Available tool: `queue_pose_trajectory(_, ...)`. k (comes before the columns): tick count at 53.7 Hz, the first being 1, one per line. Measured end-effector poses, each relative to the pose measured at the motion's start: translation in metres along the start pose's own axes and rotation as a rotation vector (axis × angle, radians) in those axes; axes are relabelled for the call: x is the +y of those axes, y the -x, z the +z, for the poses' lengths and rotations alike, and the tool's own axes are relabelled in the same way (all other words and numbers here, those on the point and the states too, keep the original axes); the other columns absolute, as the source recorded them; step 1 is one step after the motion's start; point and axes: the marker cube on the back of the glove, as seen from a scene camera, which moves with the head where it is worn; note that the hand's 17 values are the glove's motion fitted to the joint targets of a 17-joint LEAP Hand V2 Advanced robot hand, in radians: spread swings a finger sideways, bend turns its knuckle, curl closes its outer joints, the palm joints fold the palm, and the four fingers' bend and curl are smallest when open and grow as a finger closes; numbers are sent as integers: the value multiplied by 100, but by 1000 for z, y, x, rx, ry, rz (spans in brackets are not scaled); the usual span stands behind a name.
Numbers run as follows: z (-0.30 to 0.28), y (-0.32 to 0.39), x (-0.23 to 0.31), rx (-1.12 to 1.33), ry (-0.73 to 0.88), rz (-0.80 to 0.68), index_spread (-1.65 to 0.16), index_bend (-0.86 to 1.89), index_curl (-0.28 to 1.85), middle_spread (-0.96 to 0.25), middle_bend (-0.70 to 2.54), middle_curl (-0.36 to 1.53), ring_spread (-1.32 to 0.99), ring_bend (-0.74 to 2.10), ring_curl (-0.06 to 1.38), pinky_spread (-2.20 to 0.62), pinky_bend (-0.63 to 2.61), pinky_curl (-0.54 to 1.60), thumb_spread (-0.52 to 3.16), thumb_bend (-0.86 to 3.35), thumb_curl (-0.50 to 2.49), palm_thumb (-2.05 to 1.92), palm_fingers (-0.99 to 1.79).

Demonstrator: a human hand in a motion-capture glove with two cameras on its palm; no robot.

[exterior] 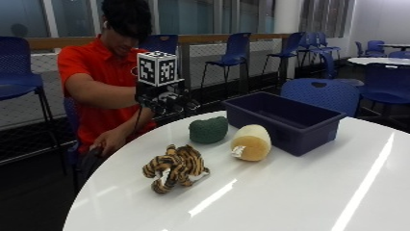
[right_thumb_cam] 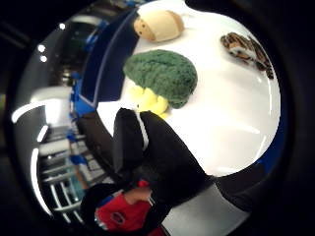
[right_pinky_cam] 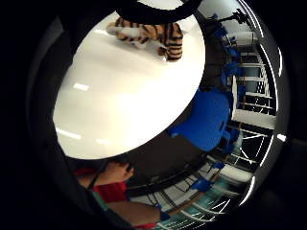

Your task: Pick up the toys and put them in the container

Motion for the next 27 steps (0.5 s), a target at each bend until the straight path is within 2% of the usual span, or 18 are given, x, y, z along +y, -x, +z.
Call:
queue_pose_trajectory(10,0,1,2,-19,-10,-11,-26,19,12,-7,18,10,-2,15,1,3,58,19,87,-8,2,-12,-8)
queue_pose_trajectory(27,1,7,-2,-34,-53,-57,-32,17,21,-9,17,19,-2,16,5,4,60,25,109,-8,6,-13,-12)
